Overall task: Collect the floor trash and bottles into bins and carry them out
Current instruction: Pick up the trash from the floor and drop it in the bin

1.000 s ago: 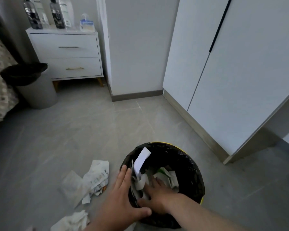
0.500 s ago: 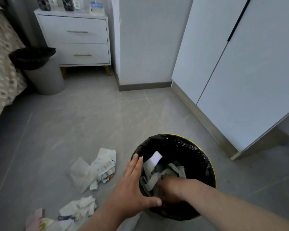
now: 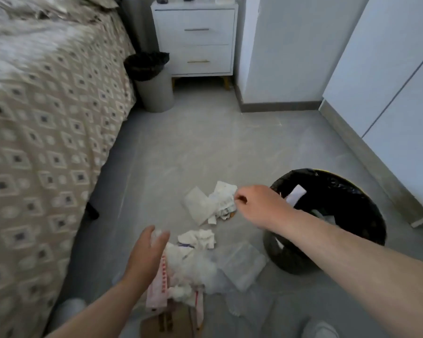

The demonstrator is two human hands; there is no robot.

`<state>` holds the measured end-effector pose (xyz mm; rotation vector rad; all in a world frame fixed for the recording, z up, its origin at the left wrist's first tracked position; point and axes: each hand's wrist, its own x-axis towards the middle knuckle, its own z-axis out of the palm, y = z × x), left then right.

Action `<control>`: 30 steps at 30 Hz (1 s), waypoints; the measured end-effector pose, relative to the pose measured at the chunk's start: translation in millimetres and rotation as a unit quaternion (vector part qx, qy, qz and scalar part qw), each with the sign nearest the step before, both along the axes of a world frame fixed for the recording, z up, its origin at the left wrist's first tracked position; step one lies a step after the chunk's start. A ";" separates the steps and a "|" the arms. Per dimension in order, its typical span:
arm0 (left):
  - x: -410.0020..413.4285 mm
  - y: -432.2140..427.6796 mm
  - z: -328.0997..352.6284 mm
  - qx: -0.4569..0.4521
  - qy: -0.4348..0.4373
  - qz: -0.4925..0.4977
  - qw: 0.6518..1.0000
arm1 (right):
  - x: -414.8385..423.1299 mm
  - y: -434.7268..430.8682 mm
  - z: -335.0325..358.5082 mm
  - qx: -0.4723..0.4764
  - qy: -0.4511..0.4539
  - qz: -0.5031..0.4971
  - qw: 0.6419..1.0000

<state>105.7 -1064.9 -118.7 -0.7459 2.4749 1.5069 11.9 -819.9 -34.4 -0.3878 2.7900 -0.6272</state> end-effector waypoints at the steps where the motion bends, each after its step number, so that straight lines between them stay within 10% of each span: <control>1: 7.2 -12.4 -6.7 -0.009 -0.024 0.016 1.000 | 3.3 -14.6 -16.4 -0.008 -0.030 0.007 1.000; 11: 3.2 -11.5 -91.0 0.005 -0.095 0.044 0.994 | 32.4 -15.9 -195.2 0.125 -0.256 -0.115 0.952; 30: -16.6 27.3 -161.6 -0.229 -0.144 -0.282 0.921 | 51.9 12.3 -250.8 0.175 -0.176 -0.127 0.961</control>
